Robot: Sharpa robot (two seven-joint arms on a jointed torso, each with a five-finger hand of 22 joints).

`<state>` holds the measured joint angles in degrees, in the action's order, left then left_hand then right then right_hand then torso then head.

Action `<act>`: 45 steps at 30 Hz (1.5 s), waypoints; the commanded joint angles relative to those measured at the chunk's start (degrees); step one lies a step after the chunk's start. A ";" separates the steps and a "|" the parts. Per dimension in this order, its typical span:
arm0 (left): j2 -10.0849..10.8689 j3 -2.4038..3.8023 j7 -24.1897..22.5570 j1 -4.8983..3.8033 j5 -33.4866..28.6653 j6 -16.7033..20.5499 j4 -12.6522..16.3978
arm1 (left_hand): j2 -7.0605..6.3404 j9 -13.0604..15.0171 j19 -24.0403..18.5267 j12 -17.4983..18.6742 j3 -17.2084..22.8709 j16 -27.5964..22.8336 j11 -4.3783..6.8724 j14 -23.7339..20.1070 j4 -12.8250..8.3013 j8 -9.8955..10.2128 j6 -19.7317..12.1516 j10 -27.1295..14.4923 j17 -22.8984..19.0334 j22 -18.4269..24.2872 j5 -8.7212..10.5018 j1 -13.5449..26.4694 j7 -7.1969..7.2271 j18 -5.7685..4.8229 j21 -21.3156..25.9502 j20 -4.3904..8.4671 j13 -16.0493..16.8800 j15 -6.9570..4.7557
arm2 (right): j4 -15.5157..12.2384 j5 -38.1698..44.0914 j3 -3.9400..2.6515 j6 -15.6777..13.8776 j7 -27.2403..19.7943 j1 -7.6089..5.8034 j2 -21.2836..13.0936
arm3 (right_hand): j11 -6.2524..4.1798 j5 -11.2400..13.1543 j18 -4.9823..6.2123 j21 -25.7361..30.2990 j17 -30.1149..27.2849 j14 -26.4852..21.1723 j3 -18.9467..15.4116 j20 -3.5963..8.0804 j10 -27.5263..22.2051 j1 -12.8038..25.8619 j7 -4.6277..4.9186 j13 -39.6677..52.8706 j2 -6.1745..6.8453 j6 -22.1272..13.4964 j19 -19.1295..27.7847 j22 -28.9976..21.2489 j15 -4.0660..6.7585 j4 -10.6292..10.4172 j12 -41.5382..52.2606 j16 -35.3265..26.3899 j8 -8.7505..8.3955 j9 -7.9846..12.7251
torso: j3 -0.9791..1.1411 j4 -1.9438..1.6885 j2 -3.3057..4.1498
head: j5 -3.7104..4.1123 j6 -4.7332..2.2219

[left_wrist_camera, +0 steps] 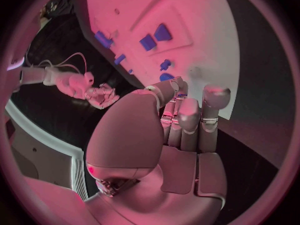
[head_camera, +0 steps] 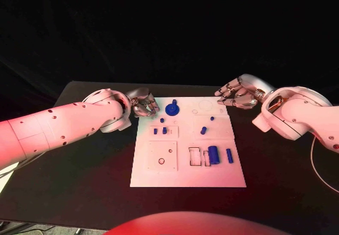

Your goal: Assemble the parts on the task board

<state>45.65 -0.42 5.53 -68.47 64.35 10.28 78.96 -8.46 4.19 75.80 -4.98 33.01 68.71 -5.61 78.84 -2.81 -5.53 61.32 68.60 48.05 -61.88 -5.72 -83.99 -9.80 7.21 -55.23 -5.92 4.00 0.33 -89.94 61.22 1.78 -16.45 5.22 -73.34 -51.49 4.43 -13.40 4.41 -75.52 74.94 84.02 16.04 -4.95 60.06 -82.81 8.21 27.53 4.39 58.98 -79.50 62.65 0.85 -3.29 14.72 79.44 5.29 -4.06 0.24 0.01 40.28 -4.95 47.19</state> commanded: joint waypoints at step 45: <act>6.84 -0.93 -30.31 1.79 -73.16 8.02 12.69 | 1.04 -0.15 -6.29 -4.43 -6.82 -5.98 0.56 -6.02 2.58 -1.23 -0.13 0.10 -11.09 9.26 0.34 5.70 0.33 2.64 12.94 -0.31 1.16 0.03 | 8.00 41.31 0.67 12.86 6.40 4.85 10.44 | -1.41 5.71 1.34 3.03 -0.29 3.19 11.56 1.08 6.72 3.44 -1.74 -19.96 2.74 6.12 -0.06 -3.33 1.33 2.73 -7.60 -1.76 -0.28 -0.69 | 0.02 0.02 0.11 | 2.54 -1.72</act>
<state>52.49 -1.39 -23.97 -66.70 -8.30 19.50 91.45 -7.62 4.02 69.91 -9.30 26.49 62.96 -5.30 73.12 -0.26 -6.39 61.29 68.89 37.02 -52.67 -5.48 -78.76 -9.78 9.33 -42.48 -6.05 5.09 0.33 -81.99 101.50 2.36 -5.76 11.94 -68.66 -41.28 3.13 -7.93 5.30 -72.68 74.57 83.93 27.29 -3.90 66.35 -79.48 6.48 7.62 7.69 64.82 -79.29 59.24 1.96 -0.47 6.85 77.79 4.67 -4.68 0.26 0.01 40.41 -2.33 45.37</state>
